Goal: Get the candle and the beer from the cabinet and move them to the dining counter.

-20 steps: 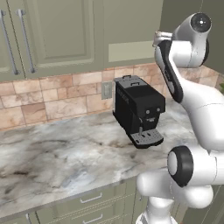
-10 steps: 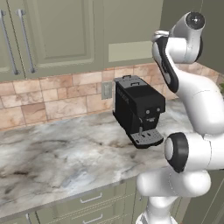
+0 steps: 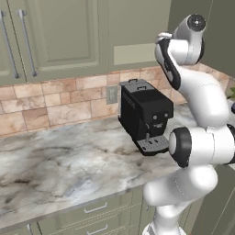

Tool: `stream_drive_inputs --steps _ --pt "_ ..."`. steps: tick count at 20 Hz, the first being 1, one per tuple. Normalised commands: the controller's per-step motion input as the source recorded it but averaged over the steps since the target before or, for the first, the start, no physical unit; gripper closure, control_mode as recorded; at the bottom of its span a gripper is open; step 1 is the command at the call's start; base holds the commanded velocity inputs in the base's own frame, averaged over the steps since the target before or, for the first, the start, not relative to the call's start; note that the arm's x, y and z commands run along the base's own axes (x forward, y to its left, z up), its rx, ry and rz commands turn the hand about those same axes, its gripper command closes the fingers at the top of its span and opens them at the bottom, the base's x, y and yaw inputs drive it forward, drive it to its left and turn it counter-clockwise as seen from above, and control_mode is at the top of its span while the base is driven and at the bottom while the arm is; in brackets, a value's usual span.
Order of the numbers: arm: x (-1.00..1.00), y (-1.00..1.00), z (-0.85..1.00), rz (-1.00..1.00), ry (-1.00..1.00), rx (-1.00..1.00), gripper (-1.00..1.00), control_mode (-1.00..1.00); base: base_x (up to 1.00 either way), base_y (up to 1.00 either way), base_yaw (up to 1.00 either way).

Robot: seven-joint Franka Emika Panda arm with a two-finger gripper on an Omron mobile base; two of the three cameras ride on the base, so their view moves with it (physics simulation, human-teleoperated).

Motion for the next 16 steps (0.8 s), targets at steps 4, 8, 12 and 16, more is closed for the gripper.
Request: stream_drive_inputs --steps 4,8,12,16 --pt "0.44 -0.09 -0.07 0.0 0.01 0.0 -1.0 -1.0 0.0 0.0 0.0" --pt "0.37 -0.12 -0.01 0.0 0.0 0.0 -1.0 -1.0 0.0 0.0 0.0" --pt "0.27 -0.05 0.0 0.0 0.0 0.0 -1.0 -1.0 0.0 0.0 0.0" --pt "0.29 -0.04 0.0 0.0 0.03 0.0 -1.0 -1.0 0.0 0.0 0.0"
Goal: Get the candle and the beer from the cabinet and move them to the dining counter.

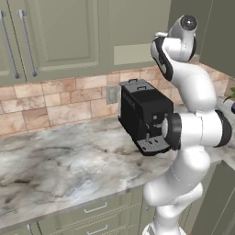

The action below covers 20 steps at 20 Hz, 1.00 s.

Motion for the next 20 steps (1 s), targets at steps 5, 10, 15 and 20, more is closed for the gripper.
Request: stream_drive_inputs --steps 5,10,15,20 --pt "0.39 -0.07 0.0 0.0 0.05 0.0 -1.0 -1.0 0.0 0.0 0.0" --pt "0.31 -0.01 -0.01 0.0 0.0 0.0 -1.0 -1.0 0.0 0.0 0.0" --pt "0.32 -0.06 -0.03 0.0 0.02 0.0 -1.0 -1.0 0.0 0.0 0.0" --pt "0.32 -0.11 -0.05 0.0 0.04 0.0 -1.0 -1.0 0.0 0.0 0.0"
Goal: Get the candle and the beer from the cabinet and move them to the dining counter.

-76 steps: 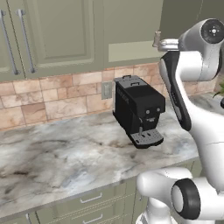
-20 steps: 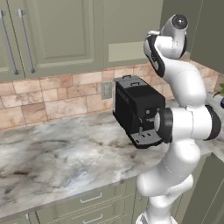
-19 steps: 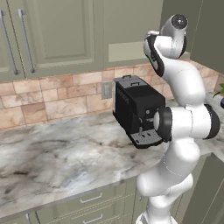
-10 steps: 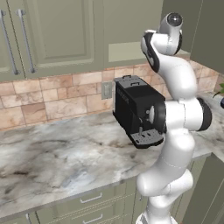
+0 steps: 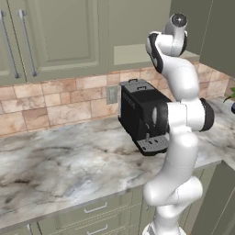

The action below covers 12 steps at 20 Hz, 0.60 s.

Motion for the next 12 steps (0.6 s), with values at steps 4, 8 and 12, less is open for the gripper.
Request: stream_drive_inputs --steps 4,8,12 --pt "0.21 -0.12 0.0 0.0 0.0 0.0 -1.0 -1.0 0.0 0.0 0.0" --pt "0.19 -0.05 -0.01 0.0 0.02 0.0 -1.0 -1.0 0.0 0.0 0.0" --pt "0.17 -0.04 -0.02 0.0 0.03 0.0 -1.0 -1.0 0.0 0.0 0.0"
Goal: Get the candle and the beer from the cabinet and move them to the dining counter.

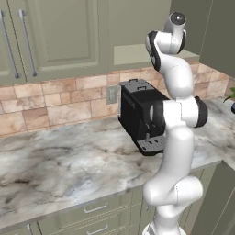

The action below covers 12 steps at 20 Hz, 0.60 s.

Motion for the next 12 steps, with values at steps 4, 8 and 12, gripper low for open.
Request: stream_drive_inputs --steps 4,8,12 --pt "0.01 0.0 -0.03 0.0 0.0 0.0 1.0 -1.0 0.0 0.0 0.0" --pt "0.0 -0.03 0.0 0.0 0.0 0.0 1.0 -1.0 0.0 0.0 0.0" --pt "-0.08 0.03 0.0 0.0 0.0 0.01 1.0 -1.0 0.0 0.0 0.0"
